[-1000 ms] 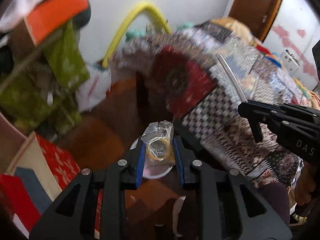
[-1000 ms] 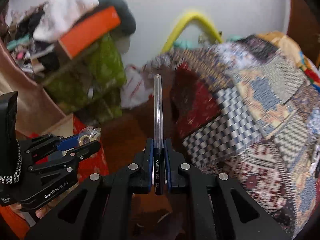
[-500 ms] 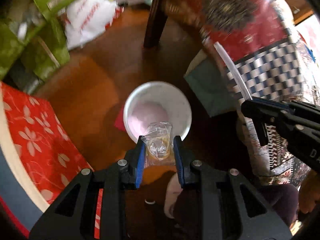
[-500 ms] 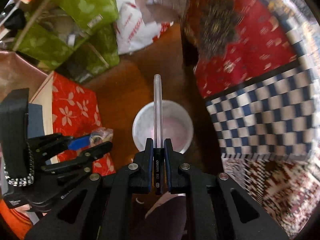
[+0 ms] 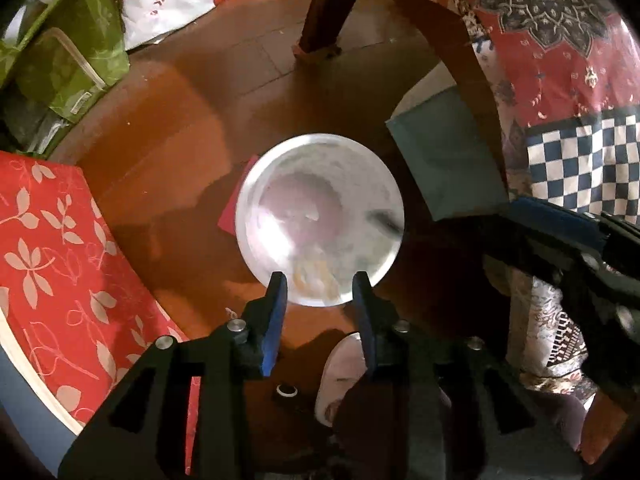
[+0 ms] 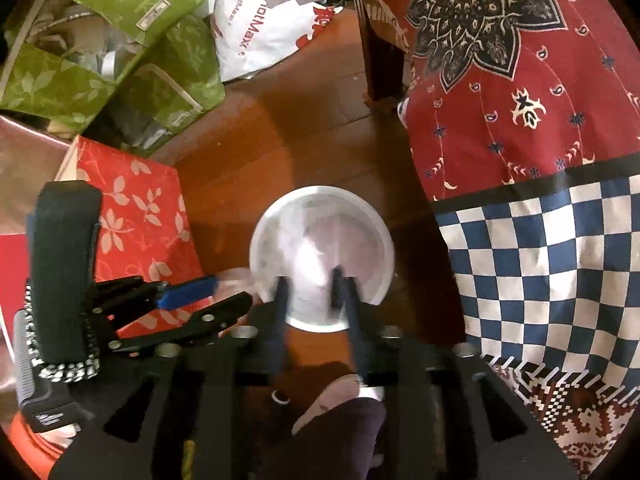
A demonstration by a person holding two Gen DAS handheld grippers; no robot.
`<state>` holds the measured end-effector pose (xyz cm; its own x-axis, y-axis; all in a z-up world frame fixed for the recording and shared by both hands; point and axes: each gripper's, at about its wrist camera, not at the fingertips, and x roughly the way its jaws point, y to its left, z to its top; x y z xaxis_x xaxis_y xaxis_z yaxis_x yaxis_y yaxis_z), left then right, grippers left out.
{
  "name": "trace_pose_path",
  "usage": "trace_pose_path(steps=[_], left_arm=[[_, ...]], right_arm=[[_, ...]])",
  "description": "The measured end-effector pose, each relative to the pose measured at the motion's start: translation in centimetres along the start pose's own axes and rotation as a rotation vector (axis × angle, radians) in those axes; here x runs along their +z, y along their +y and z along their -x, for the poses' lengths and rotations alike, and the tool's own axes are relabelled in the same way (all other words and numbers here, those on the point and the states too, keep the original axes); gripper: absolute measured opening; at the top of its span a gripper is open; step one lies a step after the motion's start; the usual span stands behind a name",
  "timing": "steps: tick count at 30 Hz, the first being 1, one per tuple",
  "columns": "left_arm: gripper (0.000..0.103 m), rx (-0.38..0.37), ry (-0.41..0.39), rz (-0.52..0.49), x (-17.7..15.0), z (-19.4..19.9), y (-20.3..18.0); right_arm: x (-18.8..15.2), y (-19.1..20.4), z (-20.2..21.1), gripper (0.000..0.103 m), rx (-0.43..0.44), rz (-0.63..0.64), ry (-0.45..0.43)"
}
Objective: Collect trash
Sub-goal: 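Open both tools to drop the tube and bag into the bucket, then move both tools back up over the items on the bed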
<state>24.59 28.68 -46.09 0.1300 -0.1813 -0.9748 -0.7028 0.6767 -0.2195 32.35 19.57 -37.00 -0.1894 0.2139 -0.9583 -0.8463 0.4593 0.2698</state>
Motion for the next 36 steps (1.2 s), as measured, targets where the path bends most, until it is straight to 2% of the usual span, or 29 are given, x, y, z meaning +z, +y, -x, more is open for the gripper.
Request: trace_pose_path(steps=[5, 14, 18, 24, 30, 36], left_arm=[[0.037, -0.018, -0.039, 0.008, -0.5, 1.8, 0.3], [0.037, 0.063, -0.139, -0.021, -1.9, 7.7, 0.0], [0.037, 0.053, -0.197, -0.034, -3.4, 10.8, -0.6], [0.037, 0.081, -0.307, -0.093, -6.0, 16.3, -3.1], [0.037, 0.056, -0.389, -0.135, -8.3, 20.8, -6.2], [0.037, 0.030, -0.484, -0.231, -10.4, 25.0, -11.8]], right_arm=[[-0.7, 0.0, 1.7, 0.041, -0.023, 0.001, -0.051], [-2.8, 0.7, 7.6, 0.041, -0.061, 0.005, -0.168], [-4.3, 1.2, 10.7, 0.041, -0.068, 0.010, -0.226], [-7.0, 1.6, 15.9, 0.041, -0.095, 0.007, -0.334], [-10.4, 0.9, 21.5, 0.041, -0.133, -0.013, -0.457], [-14.5, -1.2, 26.9, 0.041, -0.168, -0.072, -0.573]])
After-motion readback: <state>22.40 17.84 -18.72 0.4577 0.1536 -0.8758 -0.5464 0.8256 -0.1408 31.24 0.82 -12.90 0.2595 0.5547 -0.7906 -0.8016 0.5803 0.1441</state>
